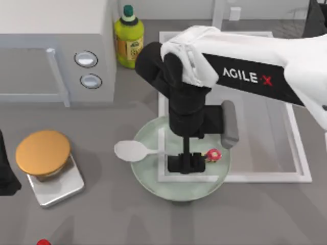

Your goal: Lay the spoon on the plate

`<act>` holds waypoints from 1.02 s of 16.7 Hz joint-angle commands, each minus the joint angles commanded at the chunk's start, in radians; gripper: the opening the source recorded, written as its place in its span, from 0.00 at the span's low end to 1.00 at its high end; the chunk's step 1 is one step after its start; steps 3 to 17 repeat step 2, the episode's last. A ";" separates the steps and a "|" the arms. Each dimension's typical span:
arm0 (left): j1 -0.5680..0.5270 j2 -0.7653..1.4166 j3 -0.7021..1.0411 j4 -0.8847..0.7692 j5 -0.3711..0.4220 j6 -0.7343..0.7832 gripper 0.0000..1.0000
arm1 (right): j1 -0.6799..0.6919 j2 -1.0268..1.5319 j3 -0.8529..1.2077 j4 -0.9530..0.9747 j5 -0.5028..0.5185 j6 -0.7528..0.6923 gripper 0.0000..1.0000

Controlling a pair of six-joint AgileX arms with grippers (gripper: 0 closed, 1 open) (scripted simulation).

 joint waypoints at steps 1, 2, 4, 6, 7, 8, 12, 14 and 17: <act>0.000 0.000 0.000 0.000 0.000 0.000 1.00 | 0.000 0.000 0.000 0.000 0.000 0.000 1.00; 0.000 0.000 0.000 0.000 0.000 0.000 1.00 | 0.000 0.000 0.000 0.000 0.000 0.000 1.00; 0.000 0.000 0.000 0.000 0.000 0.000 1.00 | 0.000 0.000 0.000 0.000 0.000 0.000 1.00; 0.000 0.000 0.000 0.000 0.000 0.000 1.00 | 0.000 0.000 0.000 0.000 0.000 0.000 1.00; 0.000 0.000 0.000 0.000 0.000 0.000 1.00 | 0.000 0.000 0.000 0.000 0.000 0.000 1.00; 0.000 0.000 0.000 0.000 0.000 0.000 1.00 | 0.000 0.000 0.000 0.000 0.000 0.000 1.00; 0.000 0.000 0.000 0.000 0.000 0.000 1.00 | 0.000 0.000 0.000 0.000 0.000 0.000 1.00; 0.000 0.000 0.000 0.000 0.000 0.000 1.00 | 0.000 0.000 0.000 0.000 0.000 0.000 1.00; 0.000 0.000 0.000 0.000 0.000 0.000 1.00 | 0.000 0.000 0.000 0.000 0.000 0.000 1.00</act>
